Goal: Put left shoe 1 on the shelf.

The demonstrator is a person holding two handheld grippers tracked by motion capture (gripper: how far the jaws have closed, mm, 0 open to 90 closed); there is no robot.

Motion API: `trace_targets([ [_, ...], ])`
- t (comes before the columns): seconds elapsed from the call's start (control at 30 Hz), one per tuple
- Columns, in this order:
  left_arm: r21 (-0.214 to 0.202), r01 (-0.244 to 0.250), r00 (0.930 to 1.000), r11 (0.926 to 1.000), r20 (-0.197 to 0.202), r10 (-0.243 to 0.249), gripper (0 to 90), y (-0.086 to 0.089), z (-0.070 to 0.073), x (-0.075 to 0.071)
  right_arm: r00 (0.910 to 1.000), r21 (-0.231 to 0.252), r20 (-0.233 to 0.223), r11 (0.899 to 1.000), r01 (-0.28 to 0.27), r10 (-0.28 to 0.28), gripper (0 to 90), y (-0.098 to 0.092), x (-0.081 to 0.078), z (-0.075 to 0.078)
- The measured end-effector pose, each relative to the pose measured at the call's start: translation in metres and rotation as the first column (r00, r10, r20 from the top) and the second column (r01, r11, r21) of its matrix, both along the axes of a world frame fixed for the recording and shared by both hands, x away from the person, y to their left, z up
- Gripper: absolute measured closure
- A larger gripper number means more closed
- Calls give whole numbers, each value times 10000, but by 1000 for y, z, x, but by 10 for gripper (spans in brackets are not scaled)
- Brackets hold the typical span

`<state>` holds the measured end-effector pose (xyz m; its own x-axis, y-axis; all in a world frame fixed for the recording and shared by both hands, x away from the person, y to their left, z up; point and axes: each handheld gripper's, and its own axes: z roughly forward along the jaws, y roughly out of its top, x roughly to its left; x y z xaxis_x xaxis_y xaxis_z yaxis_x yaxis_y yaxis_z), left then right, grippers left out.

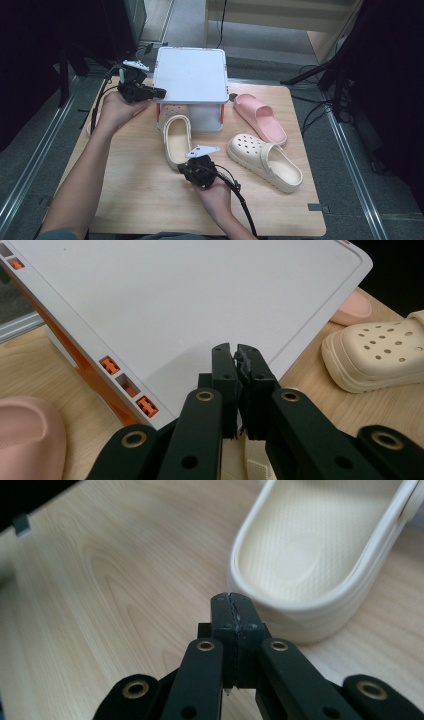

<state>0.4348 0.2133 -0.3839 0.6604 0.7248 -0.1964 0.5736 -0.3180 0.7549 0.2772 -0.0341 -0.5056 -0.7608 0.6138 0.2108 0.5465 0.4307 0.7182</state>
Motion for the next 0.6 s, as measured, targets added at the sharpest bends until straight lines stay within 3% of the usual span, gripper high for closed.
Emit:
trace_targets([
  [0.23, -356, 13, 10000, 9994, 3, -13, 868, 3, -3, 0, 9999, -473, -132, 9989, 68, -74, 900, 1, 7, -14],
  [0.3, -345, -8, 10000, 9994, -13, 7, 870, 4, -3, 1, 9999, -347, -150, 9994, 0, -6, 900, 2, 11, -16],
  [0.6, -233, -3, 10000, 9997, 54, 4, 883, 2, -3, 0, 9991, -402, 342, 9988, 268, -254, 900, 16, 24, -8],
])
